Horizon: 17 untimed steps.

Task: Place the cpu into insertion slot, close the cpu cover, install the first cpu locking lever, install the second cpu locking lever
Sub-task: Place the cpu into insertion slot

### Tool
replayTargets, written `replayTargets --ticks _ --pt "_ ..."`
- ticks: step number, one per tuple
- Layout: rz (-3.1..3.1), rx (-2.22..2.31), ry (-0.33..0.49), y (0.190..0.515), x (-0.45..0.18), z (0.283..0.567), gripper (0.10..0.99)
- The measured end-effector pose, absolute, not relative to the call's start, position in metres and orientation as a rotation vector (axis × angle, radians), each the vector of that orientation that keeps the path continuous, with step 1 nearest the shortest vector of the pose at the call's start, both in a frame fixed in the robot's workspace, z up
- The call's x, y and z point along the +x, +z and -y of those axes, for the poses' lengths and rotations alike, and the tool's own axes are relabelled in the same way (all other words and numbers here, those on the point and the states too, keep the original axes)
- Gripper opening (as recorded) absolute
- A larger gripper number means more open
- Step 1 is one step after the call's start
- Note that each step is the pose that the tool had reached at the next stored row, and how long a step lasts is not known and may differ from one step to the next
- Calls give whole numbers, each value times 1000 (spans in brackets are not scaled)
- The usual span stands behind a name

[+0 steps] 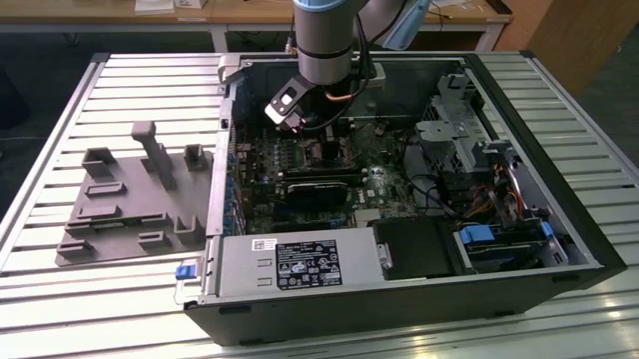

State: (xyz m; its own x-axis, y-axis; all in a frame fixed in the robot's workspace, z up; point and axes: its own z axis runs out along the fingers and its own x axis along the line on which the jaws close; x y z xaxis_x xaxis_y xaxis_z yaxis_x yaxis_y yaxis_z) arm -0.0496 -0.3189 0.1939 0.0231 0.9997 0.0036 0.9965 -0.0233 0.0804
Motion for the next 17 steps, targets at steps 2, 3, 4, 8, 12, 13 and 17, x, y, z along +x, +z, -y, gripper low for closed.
replayTargets --ticks 2,3,4,8,12,13,17 --pt "-2156 2207 91 194 -50 319 612" --pt "-2156 2207 91 194 -50 319 612" --pt "-2156 2207 91 194 -50 319 612" --pt "-2156 2207 91 197 -50 319 612" --pt "-2156 2207 91 204 -50 319 612" --pt "-2156 2207 91 206 -50 319 612" --pt "-2156 2206 92 209 -50 319 612"
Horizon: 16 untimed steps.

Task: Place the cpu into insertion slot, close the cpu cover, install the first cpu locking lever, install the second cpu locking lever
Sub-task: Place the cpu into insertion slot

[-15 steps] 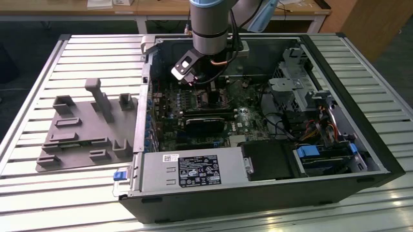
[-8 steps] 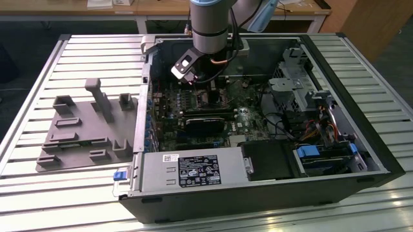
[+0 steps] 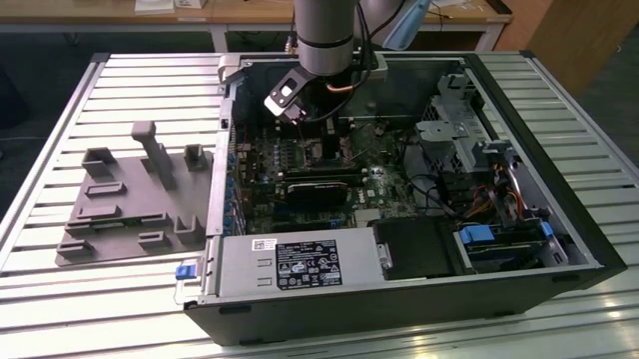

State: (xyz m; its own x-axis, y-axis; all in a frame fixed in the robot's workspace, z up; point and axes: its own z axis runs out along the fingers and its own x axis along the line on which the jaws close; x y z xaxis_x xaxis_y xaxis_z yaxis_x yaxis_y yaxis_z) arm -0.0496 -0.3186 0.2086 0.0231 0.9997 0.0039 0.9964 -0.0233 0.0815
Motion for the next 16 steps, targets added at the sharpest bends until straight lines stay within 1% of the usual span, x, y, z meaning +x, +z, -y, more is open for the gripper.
replayTargets --ticks 4,5,6,7,8,9,11,12,14,15,16 --pt "-2156 2206 92 209 -50 319 612" --pt "-2156 2206 92 209 -50 319 600" --pt "-2156 2206 92 209 -50 319 537" --pt "-2156 2206 92 209 -50 319 537" --pt "-2156 2206 92 209 -50 319 475" --pt "-2156 2206 92 209 -50 319 475" --pt "-2156 2206 92 209 -50 319 361" --pt "-2156 2206 92 209 -50 319 361" --pt "-2156 2206 92 209 -50 319 243" --pt "-2156 2206 92 209 -50 319 243" --pt "-2156 2206 92 209 -50 319 184"
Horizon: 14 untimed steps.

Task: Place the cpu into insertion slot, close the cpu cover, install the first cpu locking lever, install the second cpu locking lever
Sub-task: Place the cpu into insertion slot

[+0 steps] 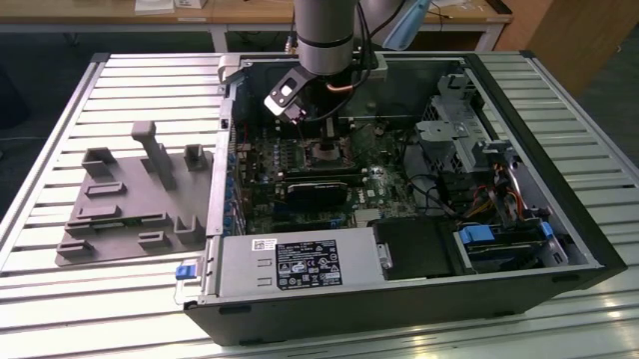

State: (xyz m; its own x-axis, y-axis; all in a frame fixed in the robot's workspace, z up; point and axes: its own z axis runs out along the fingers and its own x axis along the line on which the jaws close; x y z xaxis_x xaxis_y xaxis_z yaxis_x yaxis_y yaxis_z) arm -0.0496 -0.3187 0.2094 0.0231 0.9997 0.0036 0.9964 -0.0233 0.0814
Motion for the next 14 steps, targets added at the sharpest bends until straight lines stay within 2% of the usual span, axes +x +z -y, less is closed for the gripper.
replayTargets --ticks 1,3,14 --pt "-2156 2206 92 209 -50 319 125" --pt "-2156 2206 92 210 -50 319 102" --pt "-2156 2206 92 222 -50 319 102"
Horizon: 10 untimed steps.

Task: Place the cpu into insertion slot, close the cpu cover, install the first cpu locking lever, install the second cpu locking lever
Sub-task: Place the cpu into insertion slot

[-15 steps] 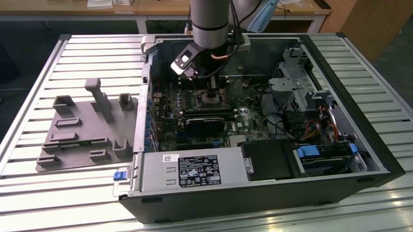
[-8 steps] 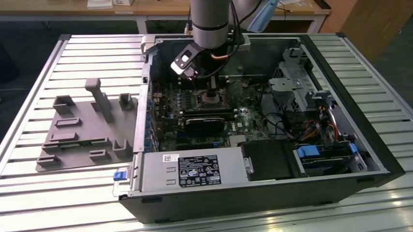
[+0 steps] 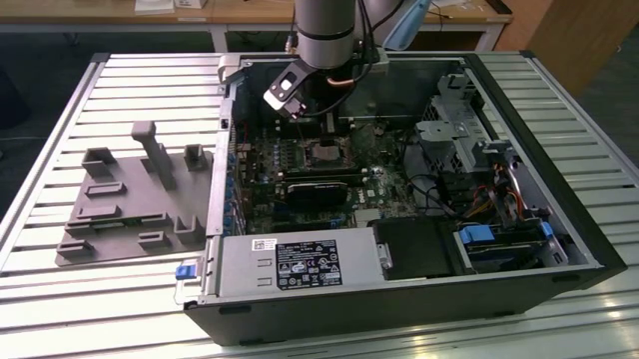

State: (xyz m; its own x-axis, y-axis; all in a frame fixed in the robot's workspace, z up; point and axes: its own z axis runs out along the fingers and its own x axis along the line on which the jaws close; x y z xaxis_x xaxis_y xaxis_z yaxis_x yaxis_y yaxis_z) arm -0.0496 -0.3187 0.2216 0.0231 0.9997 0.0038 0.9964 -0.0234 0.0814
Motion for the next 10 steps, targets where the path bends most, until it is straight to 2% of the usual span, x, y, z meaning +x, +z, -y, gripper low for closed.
replayTargets --ticks 10 --pt "-2156 2206 92 247 -50 319 102"
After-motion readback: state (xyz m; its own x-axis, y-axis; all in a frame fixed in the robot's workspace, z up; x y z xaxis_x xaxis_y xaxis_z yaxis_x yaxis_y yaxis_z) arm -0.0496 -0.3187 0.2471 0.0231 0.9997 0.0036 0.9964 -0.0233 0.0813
